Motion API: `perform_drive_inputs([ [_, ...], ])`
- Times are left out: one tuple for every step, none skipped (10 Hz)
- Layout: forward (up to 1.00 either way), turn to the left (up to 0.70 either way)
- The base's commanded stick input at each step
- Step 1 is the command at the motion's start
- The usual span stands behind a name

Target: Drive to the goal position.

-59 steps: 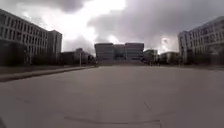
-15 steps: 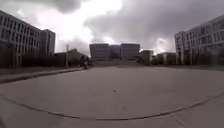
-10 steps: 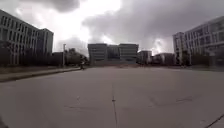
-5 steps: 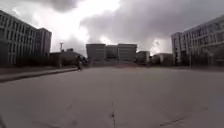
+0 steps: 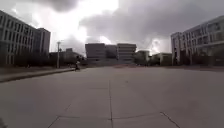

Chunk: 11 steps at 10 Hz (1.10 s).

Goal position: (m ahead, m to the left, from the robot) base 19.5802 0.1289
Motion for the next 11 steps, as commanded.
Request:
perform_drive_inputs([
  [1.0,-0.07],
  [1.0,-0.06],
  [1.0,-0.06],
  [1.0,-0.07],
  [1.0,-0.07],
  [1.0,-0.06],
  [1.0,-0.06],
  [1.0,-0.06],
  [1.0,-0.06],
  [1.0,-0.06],
  [1.0,-0.06],
])
